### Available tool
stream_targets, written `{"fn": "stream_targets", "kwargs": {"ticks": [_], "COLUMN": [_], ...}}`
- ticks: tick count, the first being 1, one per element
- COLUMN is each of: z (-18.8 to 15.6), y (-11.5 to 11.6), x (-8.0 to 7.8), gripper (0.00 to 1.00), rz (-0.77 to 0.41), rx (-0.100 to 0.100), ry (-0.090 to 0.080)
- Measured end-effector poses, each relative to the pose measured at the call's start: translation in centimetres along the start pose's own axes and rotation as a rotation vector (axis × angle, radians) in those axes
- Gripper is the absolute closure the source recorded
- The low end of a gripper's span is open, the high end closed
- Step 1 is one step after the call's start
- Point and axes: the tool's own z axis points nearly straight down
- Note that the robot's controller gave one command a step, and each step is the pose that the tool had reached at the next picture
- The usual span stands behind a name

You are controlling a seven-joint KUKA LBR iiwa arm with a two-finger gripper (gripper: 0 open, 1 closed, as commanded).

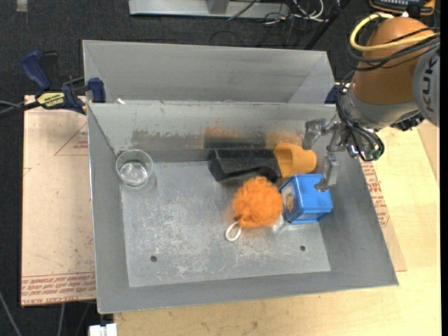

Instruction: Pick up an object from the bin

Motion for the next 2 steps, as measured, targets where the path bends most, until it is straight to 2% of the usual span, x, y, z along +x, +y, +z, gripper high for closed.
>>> {"fn": "stream_targets", "kwargs": {"ticks": [1, 2], "z": [-0.5, 4.5], "y": [0.0, 0.4], "x": [-0.1, 0.4], "gripper": [0.0, 0.0], "rz": [-0.002, -0.023], "rx": [0.001, 0.002], "ry": [-0.007, -0.012]}}
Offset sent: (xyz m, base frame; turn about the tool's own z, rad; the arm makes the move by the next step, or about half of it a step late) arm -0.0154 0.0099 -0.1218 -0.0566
